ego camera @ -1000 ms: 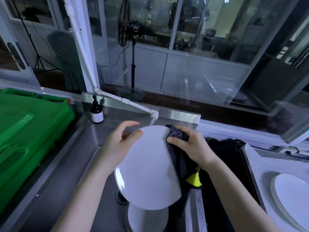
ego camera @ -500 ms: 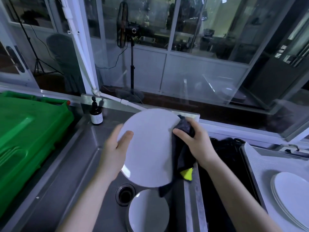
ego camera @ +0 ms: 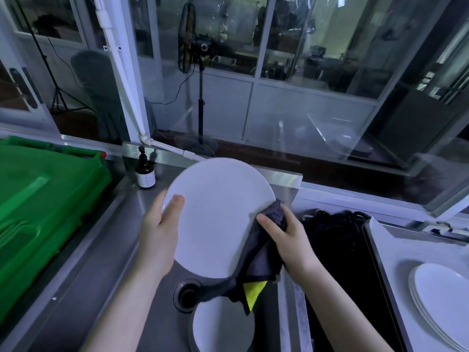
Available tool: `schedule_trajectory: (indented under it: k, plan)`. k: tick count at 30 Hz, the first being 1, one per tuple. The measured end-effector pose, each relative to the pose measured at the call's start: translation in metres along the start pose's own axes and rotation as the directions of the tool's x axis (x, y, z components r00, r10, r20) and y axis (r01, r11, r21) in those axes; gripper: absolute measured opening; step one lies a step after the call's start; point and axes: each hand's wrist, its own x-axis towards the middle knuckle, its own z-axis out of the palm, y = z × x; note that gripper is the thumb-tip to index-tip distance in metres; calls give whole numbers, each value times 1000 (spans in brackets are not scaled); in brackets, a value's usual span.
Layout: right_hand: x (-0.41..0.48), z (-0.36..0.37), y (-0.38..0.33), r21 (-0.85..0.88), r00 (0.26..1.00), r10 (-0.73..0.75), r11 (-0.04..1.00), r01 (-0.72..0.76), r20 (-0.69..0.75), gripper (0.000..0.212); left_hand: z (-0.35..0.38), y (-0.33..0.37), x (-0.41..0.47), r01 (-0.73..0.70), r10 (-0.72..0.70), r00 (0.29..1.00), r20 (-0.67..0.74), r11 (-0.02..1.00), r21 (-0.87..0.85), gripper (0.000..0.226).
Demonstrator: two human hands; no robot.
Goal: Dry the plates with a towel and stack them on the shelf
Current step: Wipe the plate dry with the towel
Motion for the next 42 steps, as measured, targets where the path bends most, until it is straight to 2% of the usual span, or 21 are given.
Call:
schedule_trajectory:
  k: [3, 7, 9, 11, 12, 14, 16, 18, 19, 20, 22, 23, 25, 28, 29, 31, 33, 36, 39, 40, 42]
  plan:
    - [14, -2, -21, -158, 990, -127, 978, 135, 63, 16, -6, 5, 5, -22, -1, 988, 157, 989, 147, 34]
    - [32, -2, -49, -508, 951, -195, 810, 294, 239, 26, -6, 16, 17, -183, 34, 917, 398, 922, 340, 25]
    - [35, 2, -53, -564, 926, -181, 749, 349, 332, 29, -1, 21, 22, -264, 18, 865, 502, 866, 425, 12]
    - [35, 3, -50, -585, 908, -177, 714, 384, 380, 32, 4, 25, 24, -323, 26, 827, 562, 840, 436, 18]
    - [35, 2, -48, -575, 907, -189, 720, 389, 376, 32, 5, 26, 25, -305, 24, 836, 548, 851, 428, 21]
    - [34, -3, -41, -518, 916, -237, 766, 381, 323, 23, 4, 26, 24, -234, 59, 905, 421, 896, 377, 28]
    - [32, -9, -32, -380, 950, -270, 872, 309, 155, 11, -1, 18, 18, -147, 83, 972, 218, 944, 296, 24]
    - [26, -8, -20, -82, 980, -177, 982, 170, -91, 10, 3, 4, 1, -63, 52, 996, 71, 984, 165, 24]
    - [23, -5, -14, 65, 981, -90, 993, 102, -171, 10, 10, -4, -9, -23, 21, 999, 35, 997, 79, 30]
    - [20, -1, -7, 166, 978, -21, 985, 56, -209, 10, 17, -10, -17, 14, -14, 1000, 1, 1000, -9, 36]
    - [15, 7, 3, 251, 976, 47, 968, 8, -213, 9, 27, -15, -23, 34, -43, 997, -67, 991, -128, 37]
    - [13, 8, 5, 253, 978, 58, 968, -6, -200, 9, 29, -15, -21, 22, -33, 997, -74, 990, -141, 35]
    - [14, 3, 2, 163, 985, 35, 987, -7, -166, 8, 21, -13, -15, -6, 6, 1000, 0, 995, -103, 31]
    - [25, -10, -18, -121, 992, -123, 986, 117, -42, 11, 1, -5, -1, -28, 19, 984, 176, 998, 50, 28]
    - [30, -11, -26, -248, 981, -191, 950, 192, 27, 12, -3, -2, 4, -43, 14, 971, 238, 992, 119, 30]
    - [41, -8, -42, -496, 944, -281, 804, 329, 171, 24, -5, 4, 11, -93, 9, 945, 327, 966, 241, 34]
    - [48, -2, -52, -598, 907, -319, 681, 422, 276, 33, -2, 8, 14, -181, 59, 924, 379, 938, 296, 29]
    - [48, 3, -55, -590, 895, -335, 674, 445, 294, 39, 1, 8, 11, -222, 128, 928, 349, 944, 244, 8]
    - [38, -1, -43, -472, 932, -308, 804, 362, 191, 33, -2, -2, 5, -147, 95, 963, 252, 969, 198, 34]
    - [32, -3, -35, -395, 948, -284, 862, 317, 142, 27, -2, -5, 3, -95, 59, 977, 207, 981, 169, 34]
    - [14, -4, -11, -176, 984, -173, 968, 177, 39, 15, -4, -11, -1, 22, -29, 995, 98, 997, 68, 20]
